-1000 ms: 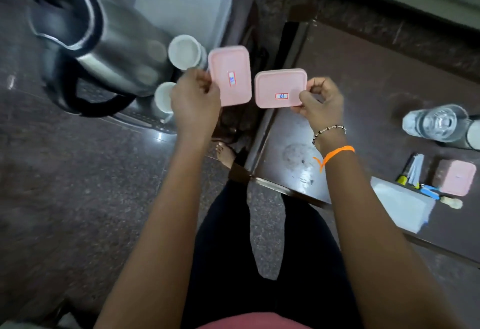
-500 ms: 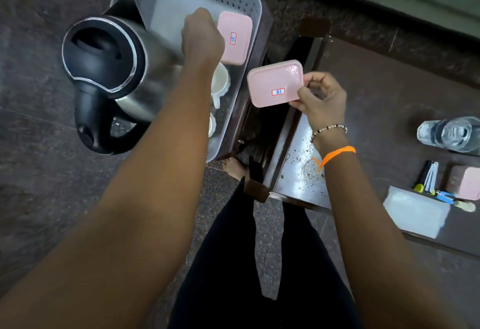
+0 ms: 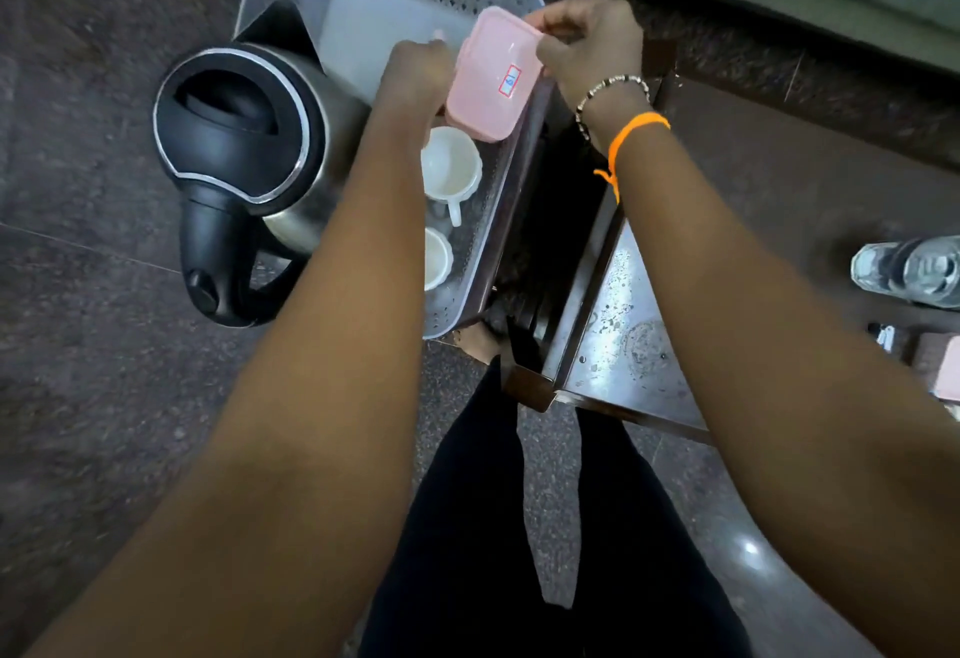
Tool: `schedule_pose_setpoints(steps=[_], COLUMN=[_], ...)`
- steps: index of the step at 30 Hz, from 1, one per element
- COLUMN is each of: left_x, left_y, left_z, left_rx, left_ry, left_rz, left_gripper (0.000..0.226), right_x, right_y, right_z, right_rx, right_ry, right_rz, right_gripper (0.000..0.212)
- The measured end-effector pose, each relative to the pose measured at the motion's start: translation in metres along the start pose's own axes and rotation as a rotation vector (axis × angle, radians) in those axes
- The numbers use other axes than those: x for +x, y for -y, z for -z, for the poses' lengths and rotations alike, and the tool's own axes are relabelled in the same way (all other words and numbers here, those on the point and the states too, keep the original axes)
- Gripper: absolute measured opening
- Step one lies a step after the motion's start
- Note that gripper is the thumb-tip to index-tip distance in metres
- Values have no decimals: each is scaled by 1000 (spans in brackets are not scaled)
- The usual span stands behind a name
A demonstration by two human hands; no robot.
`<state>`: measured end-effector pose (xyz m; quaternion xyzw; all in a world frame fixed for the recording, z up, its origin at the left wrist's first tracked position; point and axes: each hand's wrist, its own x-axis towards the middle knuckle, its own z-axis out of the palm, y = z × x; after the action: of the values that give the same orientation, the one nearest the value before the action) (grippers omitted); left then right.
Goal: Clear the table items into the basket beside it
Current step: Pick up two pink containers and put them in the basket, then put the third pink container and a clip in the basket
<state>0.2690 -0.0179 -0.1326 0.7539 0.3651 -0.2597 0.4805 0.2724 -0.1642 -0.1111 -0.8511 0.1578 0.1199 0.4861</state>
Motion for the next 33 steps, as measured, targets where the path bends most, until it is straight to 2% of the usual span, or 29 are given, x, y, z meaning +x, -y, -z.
schedule_pose_setpoints(steps=[3,7,11,14,16,19,21,25,33], left_x=[-27,-33,-54,-82,-108,-148,-172,-211,-280], left_y=[-8,-6,1,9,16,32,45,72,86], left_z=[3,-1,-2,-8,-19,-56,-91,-167,-318], left_rx=[18,179,311,285,214,83,92,185,507], left_ry=[-12,-31,-137,-306,-344,-214,-96,136,540], left_rz=[-30,-78,-246,-403,-473,-527,-504,-434,-437], left_gripper=[49,42,34,31,30,24,20,18,19], right_x=[10,6,-6,-28,-48,-88,-117,-166,-232], right_y=[1,4,2,-11,-28,-62,-88,-148,-286], right_z=[-9,-13,-2,12,22,49,76,133,260], right_rx=[-111,-153,-246,-156,-10,196,257,250,321], right_ry=[39,41,87,23,15,35,11,-61,-339], right_rz=[7,15,80,97,56,-48,-120,-231,-522], right_gripper=[31,34,39,37,34,30,26,22,21])
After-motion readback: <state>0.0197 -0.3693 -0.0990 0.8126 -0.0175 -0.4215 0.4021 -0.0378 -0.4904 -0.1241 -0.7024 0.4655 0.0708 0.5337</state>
